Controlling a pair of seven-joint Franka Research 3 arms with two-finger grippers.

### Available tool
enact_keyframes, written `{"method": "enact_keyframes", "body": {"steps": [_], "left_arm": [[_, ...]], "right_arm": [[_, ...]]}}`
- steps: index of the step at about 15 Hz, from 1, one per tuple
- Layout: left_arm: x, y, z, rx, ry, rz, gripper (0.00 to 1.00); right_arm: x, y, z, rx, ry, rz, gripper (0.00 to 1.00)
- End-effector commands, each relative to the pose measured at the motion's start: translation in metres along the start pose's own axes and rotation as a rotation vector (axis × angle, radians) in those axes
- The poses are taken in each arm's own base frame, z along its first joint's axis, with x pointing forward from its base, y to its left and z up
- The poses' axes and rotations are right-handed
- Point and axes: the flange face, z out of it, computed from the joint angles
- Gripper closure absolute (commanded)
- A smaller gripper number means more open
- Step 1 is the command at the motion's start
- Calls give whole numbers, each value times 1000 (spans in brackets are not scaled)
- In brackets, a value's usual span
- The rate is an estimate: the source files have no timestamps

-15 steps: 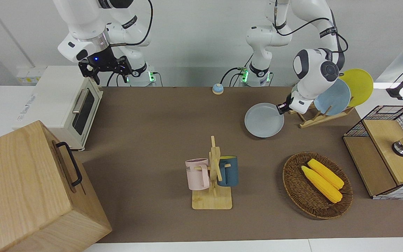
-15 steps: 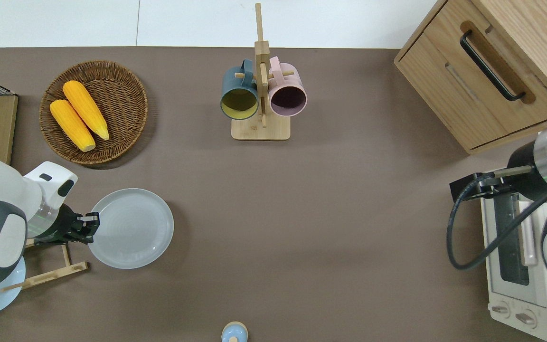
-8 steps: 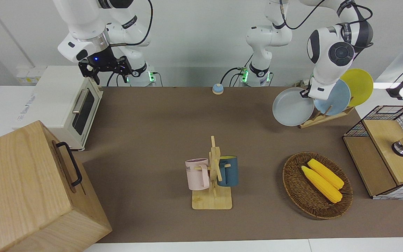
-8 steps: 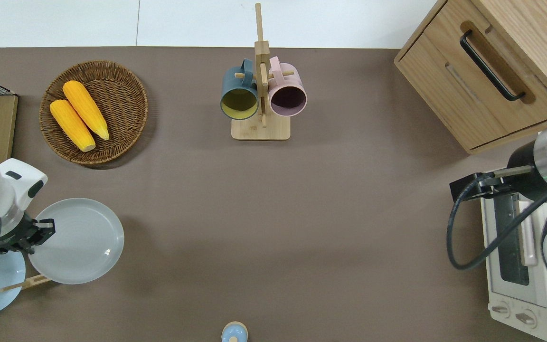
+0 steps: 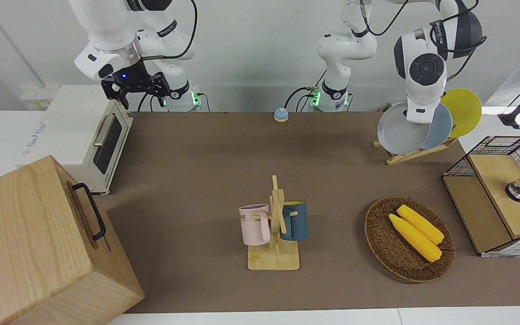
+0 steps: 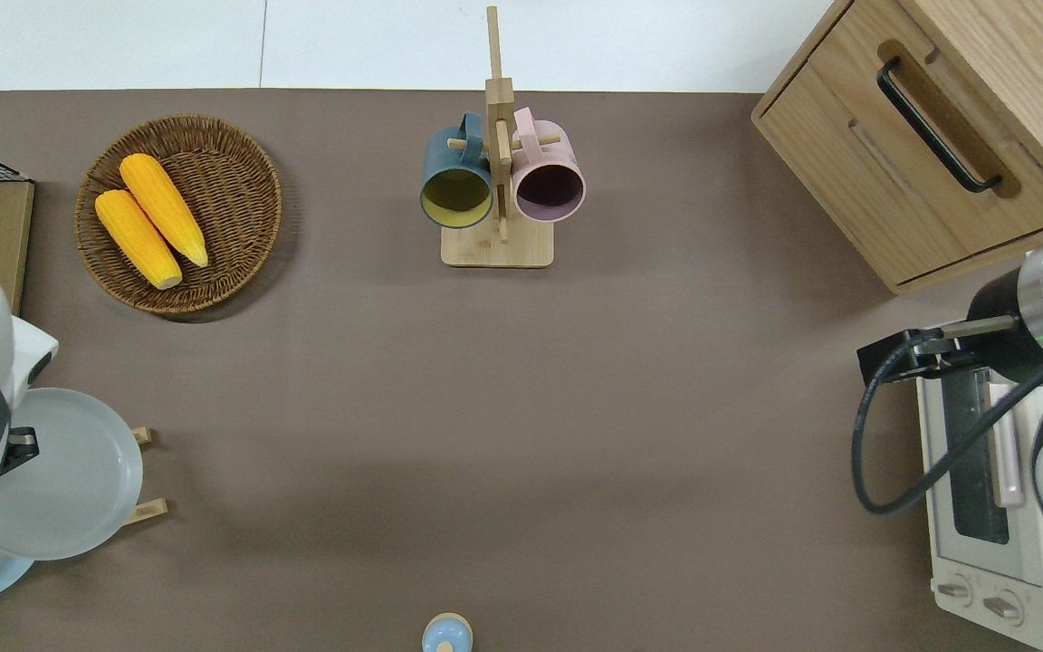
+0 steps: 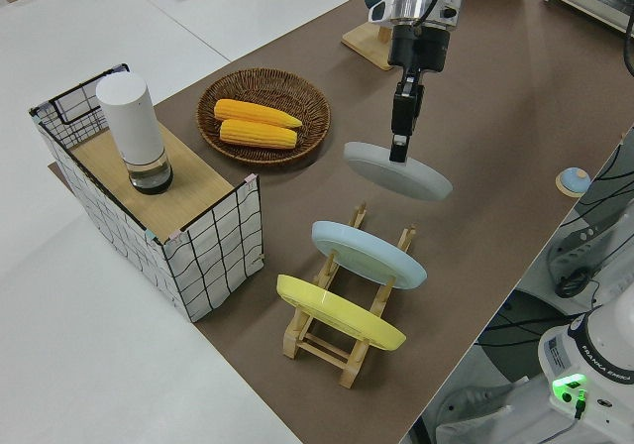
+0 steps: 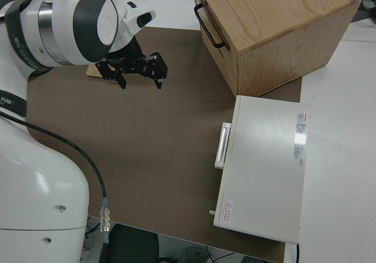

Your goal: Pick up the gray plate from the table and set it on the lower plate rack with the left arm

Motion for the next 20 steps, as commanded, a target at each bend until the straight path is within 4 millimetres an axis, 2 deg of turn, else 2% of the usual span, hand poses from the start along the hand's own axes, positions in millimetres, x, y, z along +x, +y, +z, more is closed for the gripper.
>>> {"method": "enact_keyframes", "body": {"steps": [1, 4, 7, 12, 16, 20], "left_arm": [[1, 5, 5, 96, -2, -11, 1000], [6, 18, 18, 131, -33, -69, 1000], [4, 32, 32, 212, -82, -53, 1000], [5, 40, 34, 235, -84, -44, 1000], [9, 66, 42, 271, -88, -84, 1000], [9, 72, 42, 275, -83, -84, 1000]], "right_arm": [[-3, 2, -4, -7, -2, 17, 17], [-3, 2, -4, -7, -2, 17, 17], [-3, 2, -4, -7, -2, 17, 17], [-3, 2, -4, -7, -2, 17, 17], [-3, 2, -4, -7, -2, 17, 17], [-3, 2, -4, -7, -2, 17, 17]]}}
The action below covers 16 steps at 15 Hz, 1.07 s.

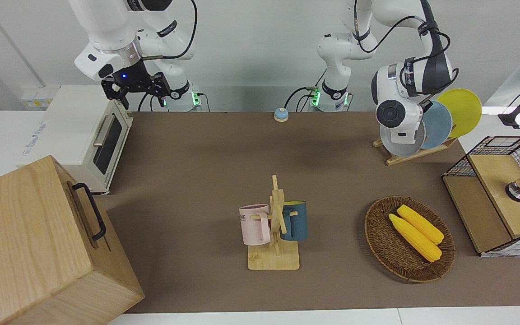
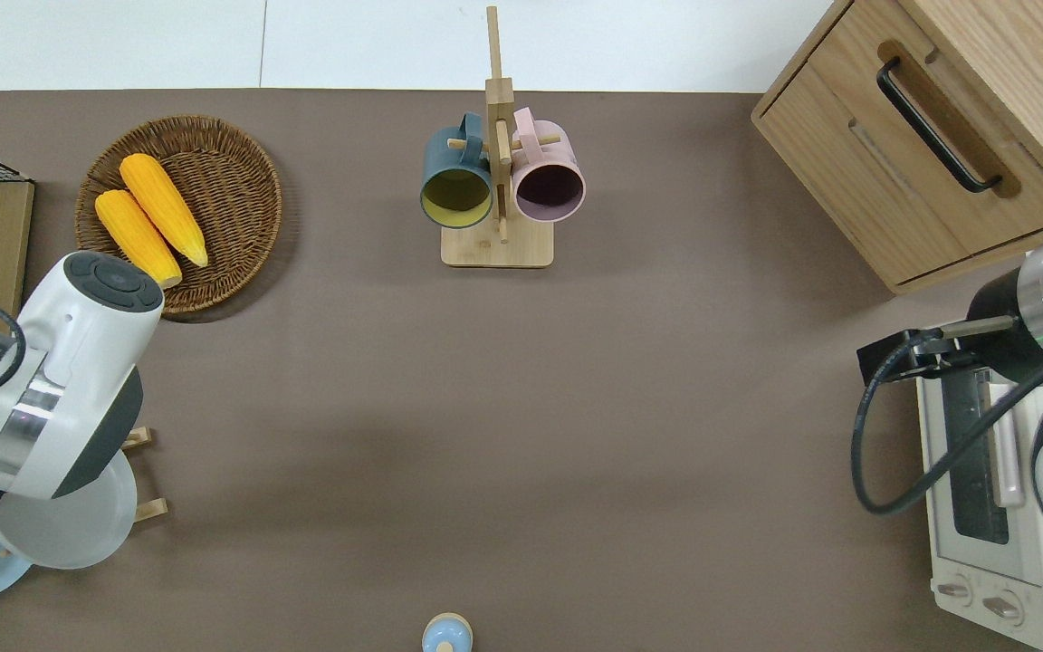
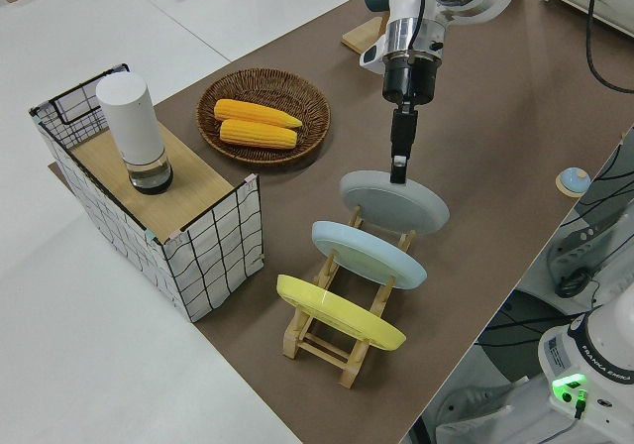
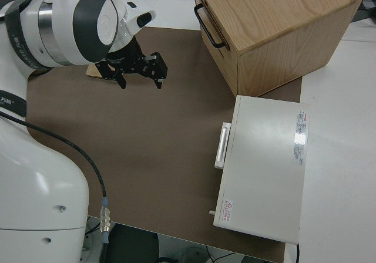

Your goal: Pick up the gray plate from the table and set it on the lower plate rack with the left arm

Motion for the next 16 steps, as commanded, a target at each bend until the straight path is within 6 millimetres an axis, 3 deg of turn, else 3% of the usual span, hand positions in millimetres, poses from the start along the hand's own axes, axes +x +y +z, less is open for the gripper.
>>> {"method": "enact_keyframes", "body": {"steps": [1, 9, 16], "left_arm": [[-3, 11, -1, 25, 2, -15, 1000], [-6, 20, -12, 66, 53, -34, 1000], [-8, 7, -22, 91, 60, -39, 1000]], "right_arm": [[-3, 2, -4, -7, -2, 17, 17], [-3, 2, -4, -7, -2, 17, 17], [-3, 2, -4, -7, -2, 17, 17]]}}
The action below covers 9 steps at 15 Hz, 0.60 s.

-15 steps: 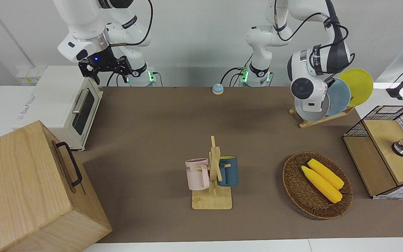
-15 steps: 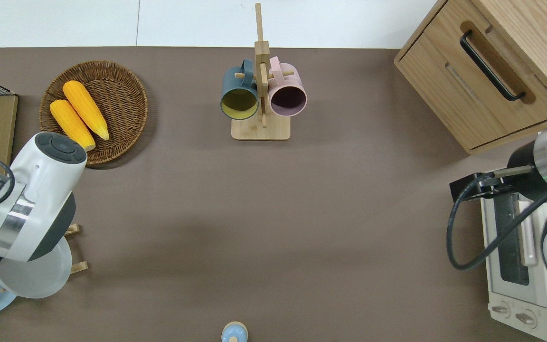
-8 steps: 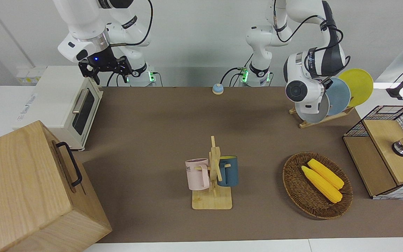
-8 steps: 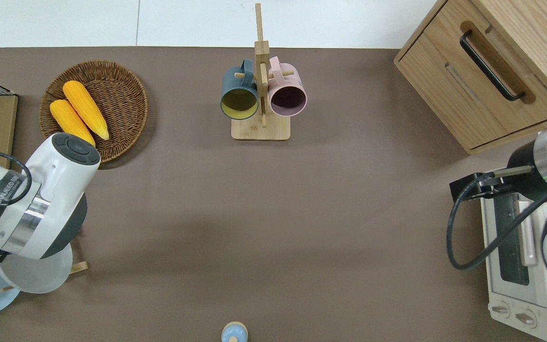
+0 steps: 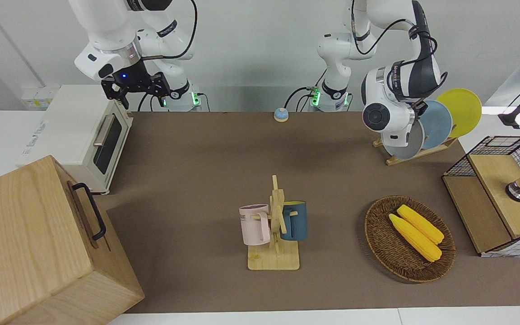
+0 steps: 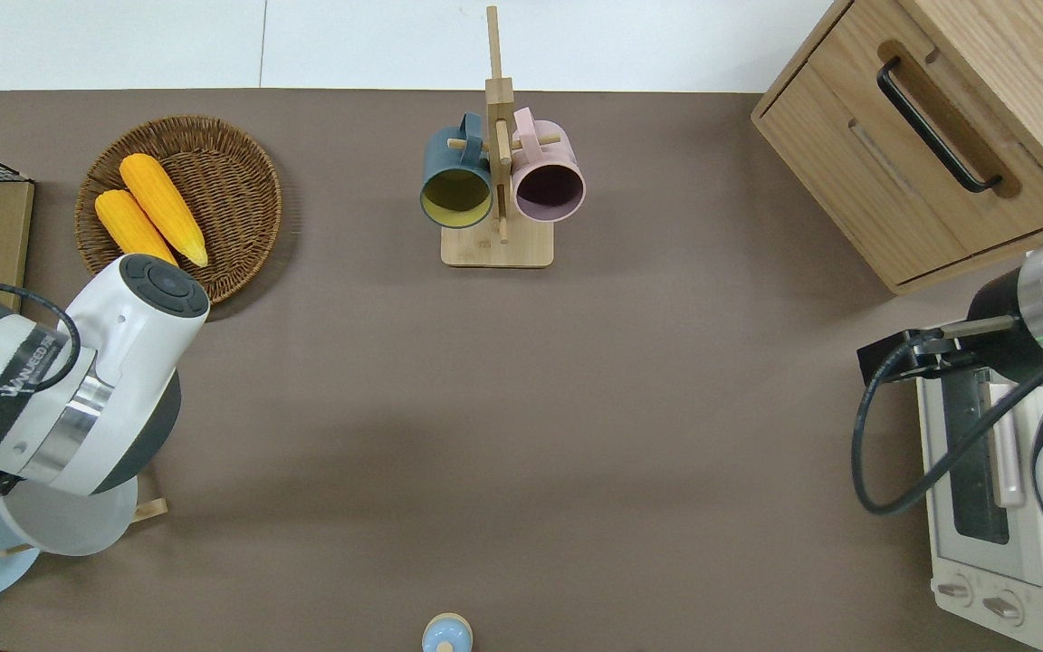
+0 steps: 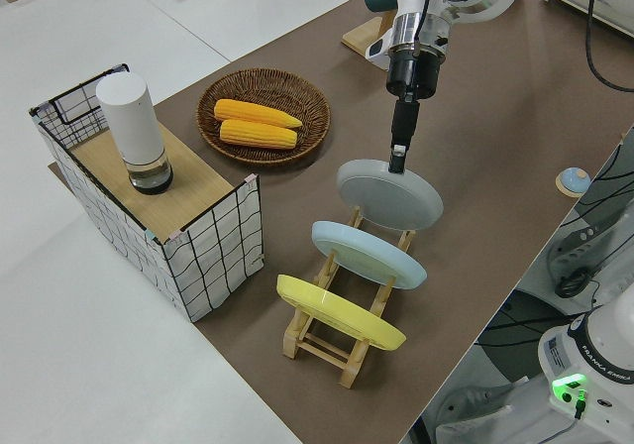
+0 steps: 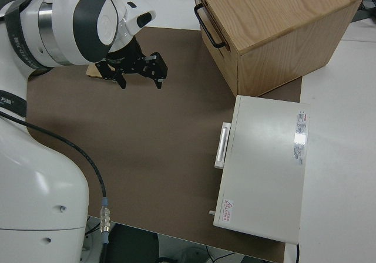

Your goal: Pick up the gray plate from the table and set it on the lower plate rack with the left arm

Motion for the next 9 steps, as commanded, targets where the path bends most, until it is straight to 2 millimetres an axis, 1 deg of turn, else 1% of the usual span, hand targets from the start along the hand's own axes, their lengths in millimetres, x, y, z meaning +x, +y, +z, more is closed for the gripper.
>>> {"method": "enact_keyframes", "body": {"steps": [1, 5, 9], "left_arm": [[-1, -11, -5, 54, 10, -20, 1000], [-2, -21, -9, 58, 26, -10, 1000], [-2, -15, -7, 64, 22, -15, 1000]], "right_arm": [[-3, 2, -4, -7, -2, 17, 17], [-3, 2, -4, -7, -2, 17, 17], [-3, 2, -4, -7, -2, 17, 17]]}}
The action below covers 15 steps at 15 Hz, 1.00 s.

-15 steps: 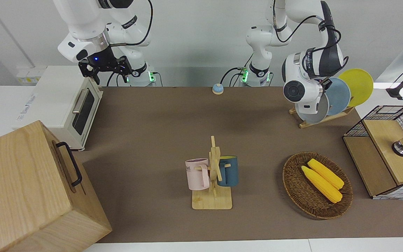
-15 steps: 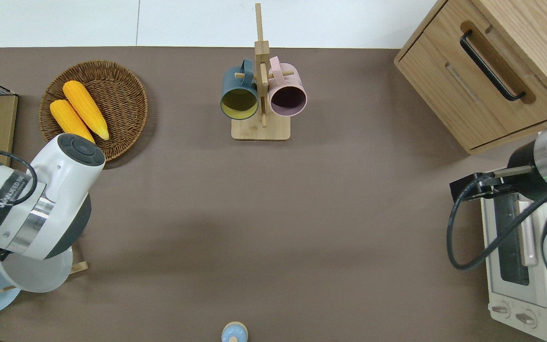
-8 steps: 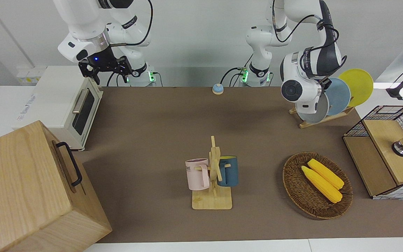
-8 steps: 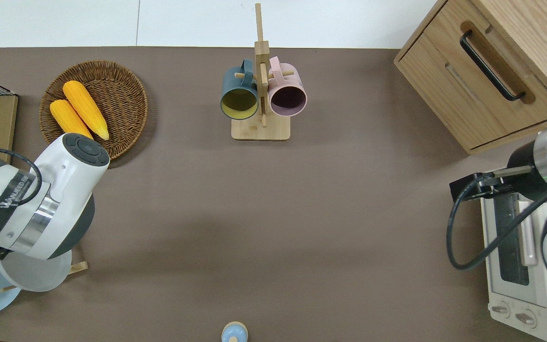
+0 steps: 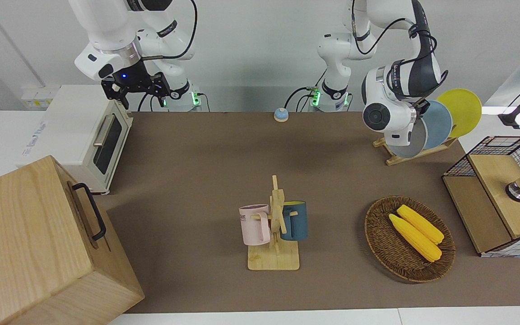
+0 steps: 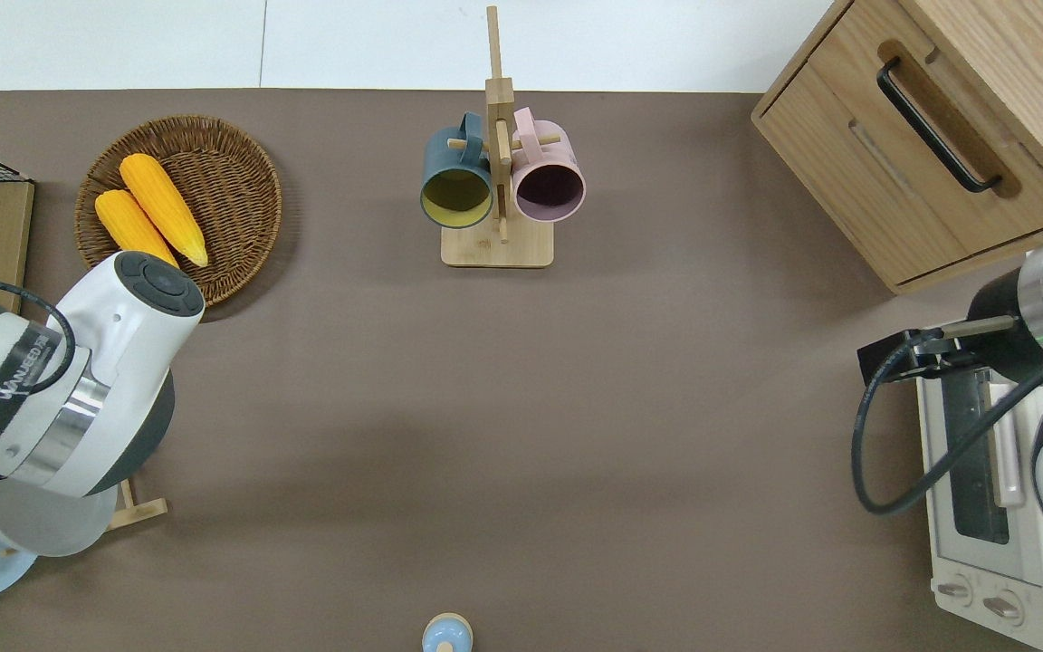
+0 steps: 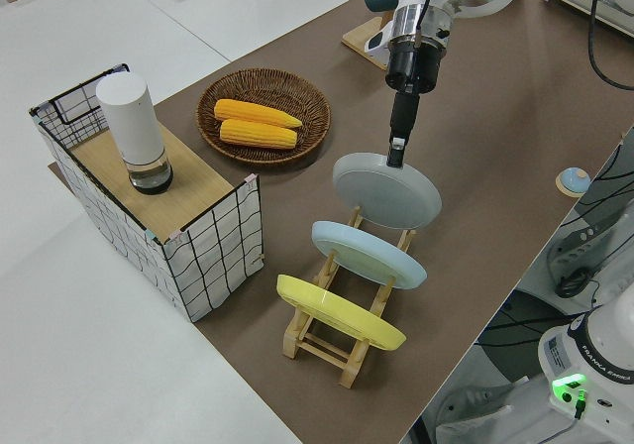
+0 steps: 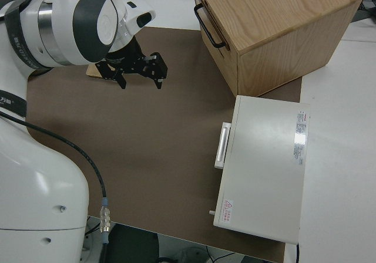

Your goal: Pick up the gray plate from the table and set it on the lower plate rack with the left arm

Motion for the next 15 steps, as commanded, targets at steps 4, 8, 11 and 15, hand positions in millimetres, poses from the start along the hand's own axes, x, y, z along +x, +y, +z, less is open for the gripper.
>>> {"method": "enact_keyframes", "body": {"steps": [4, 8, 11, 15], "left_arm": [[-3, 22, 4, 48, -10, -11, 1000], [-5, 40, 10, 56, -32, 14, 1000], [-10, 46, 7, 31, -46, 30, 830], [-12, 48, 4, 8, -52, 52, 250]], "right_arm": [[-3, 2, -4, -7, -2, 17, 17], [-3, 2, -4, -7, -2, 17, 17], [-3, 2, -4, -7, -2, 17, 17], [-3, 2, -4, -7, -2, 17, 17]]}}
